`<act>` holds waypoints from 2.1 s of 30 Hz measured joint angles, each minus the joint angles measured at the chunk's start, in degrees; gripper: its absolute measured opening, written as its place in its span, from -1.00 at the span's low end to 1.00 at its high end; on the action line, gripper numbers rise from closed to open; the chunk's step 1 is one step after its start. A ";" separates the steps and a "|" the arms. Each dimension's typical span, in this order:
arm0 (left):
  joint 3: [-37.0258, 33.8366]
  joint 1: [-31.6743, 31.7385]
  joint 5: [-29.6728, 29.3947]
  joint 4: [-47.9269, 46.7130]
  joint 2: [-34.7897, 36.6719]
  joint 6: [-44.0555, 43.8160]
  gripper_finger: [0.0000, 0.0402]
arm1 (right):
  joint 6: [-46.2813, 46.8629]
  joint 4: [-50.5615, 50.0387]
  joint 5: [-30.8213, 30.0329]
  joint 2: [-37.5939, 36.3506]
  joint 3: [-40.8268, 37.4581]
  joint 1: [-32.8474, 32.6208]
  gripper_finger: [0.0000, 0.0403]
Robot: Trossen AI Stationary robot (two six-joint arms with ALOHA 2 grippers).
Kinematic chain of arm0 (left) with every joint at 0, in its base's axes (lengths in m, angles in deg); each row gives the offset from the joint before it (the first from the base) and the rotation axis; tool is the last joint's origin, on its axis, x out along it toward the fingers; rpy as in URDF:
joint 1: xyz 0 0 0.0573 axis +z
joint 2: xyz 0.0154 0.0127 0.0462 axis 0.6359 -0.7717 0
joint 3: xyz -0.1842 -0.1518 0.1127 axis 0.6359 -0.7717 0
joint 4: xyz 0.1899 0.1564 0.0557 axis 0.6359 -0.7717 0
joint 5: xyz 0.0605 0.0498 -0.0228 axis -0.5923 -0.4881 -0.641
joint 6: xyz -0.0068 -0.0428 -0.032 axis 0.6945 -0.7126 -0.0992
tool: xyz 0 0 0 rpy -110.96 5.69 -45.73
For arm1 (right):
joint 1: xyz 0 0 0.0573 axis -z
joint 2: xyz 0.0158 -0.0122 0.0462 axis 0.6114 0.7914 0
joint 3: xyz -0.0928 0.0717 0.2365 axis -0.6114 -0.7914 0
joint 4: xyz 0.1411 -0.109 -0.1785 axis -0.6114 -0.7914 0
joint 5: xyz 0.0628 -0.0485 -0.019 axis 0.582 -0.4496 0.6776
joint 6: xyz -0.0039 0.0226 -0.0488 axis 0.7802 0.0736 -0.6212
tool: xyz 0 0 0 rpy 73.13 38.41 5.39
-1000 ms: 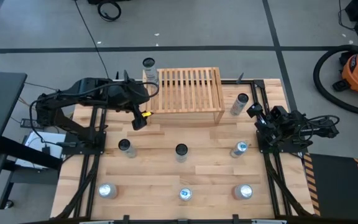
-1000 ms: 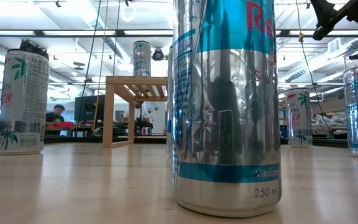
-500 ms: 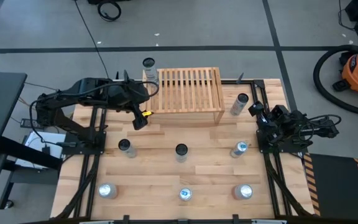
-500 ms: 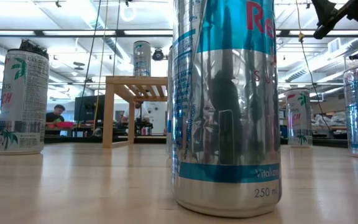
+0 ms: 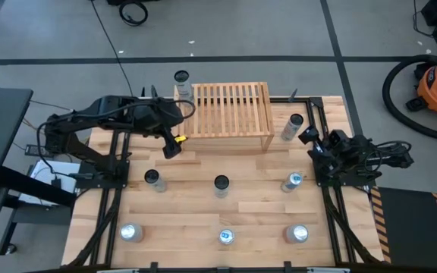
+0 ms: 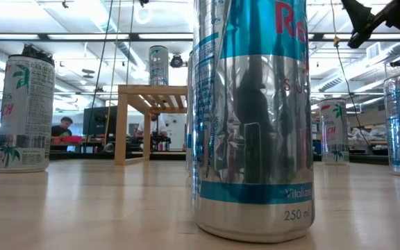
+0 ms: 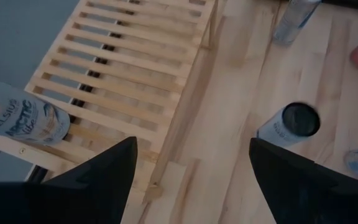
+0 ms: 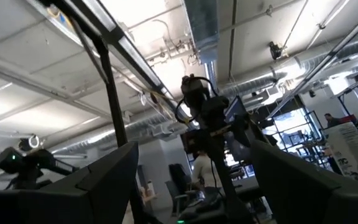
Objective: Place canned beverage on shelf
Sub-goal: Put the white-pink soda can on the shelf aligned with the other white-pink soda can
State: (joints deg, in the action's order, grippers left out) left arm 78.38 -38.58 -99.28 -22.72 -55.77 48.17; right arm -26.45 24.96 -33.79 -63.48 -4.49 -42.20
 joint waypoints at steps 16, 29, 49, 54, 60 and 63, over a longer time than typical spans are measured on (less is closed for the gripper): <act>-9.63 -0.20 0.14 -6.89 -0.04 -8.11 0.55 | -8.17 -0.12 -0.86 0.00 0.00 0.00 0.58; -10.31 -6.61 -2.39 -15.00 0.00 -22.76 0.55 | -8.17 -1.13 -0.61 0.00 0.01 0.00 0.58; -15.73 -16.15 -2.49 -18.17 0.38 -45.20 0.55 | -6.11 -5.17 -0.44 0.00 0.00 0.00 0.58; -19.78 -16.68 -1.97 -18.07 0.44 -46.65 0.55 | -6.14 -5.27 -0.42 0.00 0.02 0.00 0.58; -20.61 -16.62 -2.05 -18.20 0.46 -46.90 0.55 | -6.16 -5.65 -0.42 0.00 0.02 0.00 0.58; -20.61 -16.65 -2.07 -18.20 0.46 -46.89 0.55 | -6.16 -6.25 -0.42 0.00 0.00 0.00 0.58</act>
State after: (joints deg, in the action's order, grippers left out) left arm 57.77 -55.24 -101.35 -40.93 -55.31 1.28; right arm -32.61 18.71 -34.20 -63.48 -4.49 -42.20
